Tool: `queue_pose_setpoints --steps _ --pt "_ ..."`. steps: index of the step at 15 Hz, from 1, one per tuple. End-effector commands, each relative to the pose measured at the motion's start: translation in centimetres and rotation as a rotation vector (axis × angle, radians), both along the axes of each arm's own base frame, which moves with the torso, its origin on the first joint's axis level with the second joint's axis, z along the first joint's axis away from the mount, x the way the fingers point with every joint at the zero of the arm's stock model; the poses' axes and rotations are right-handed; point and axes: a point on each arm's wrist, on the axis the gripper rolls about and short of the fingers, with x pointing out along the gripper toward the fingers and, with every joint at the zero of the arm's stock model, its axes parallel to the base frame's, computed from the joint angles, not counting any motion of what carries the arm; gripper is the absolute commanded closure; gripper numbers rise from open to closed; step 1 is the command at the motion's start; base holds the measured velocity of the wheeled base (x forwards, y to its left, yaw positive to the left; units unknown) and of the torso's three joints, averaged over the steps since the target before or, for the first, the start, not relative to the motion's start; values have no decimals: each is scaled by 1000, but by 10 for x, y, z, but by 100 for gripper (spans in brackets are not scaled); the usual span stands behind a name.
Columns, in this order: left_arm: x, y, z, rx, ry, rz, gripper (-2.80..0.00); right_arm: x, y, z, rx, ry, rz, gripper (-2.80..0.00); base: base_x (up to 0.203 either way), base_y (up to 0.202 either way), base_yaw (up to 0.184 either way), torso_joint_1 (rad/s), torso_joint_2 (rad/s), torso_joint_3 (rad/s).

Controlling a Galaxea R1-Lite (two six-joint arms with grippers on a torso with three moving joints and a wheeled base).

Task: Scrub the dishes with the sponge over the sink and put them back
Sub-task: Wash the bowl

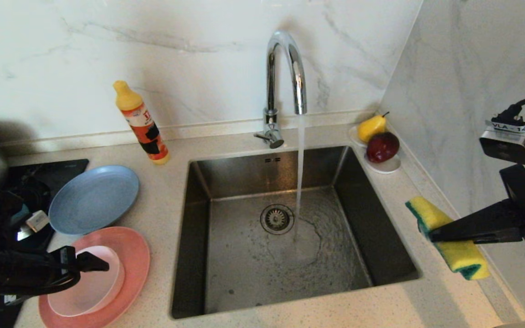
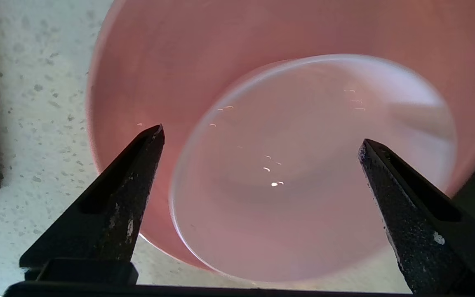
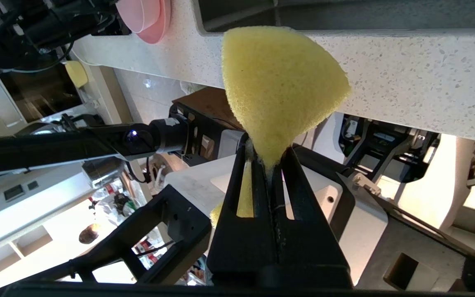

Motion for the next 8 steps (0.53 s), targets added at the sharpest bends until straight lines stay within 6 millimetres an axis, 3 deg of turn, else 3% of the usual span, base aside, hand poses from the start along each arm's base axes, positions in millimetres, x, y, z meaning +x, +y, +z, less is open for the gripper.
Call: queue_pose_setpoints --steps 1,8 --pt "3 2 -6 17 26 18 -280 0 -1 -1 -1 5 3 0 0 0 0 0 0 0" --pt "6 11 -1 113 14 93 -280 -1 -1 -1 0 4 0 0 0 0 0 0 0 0"
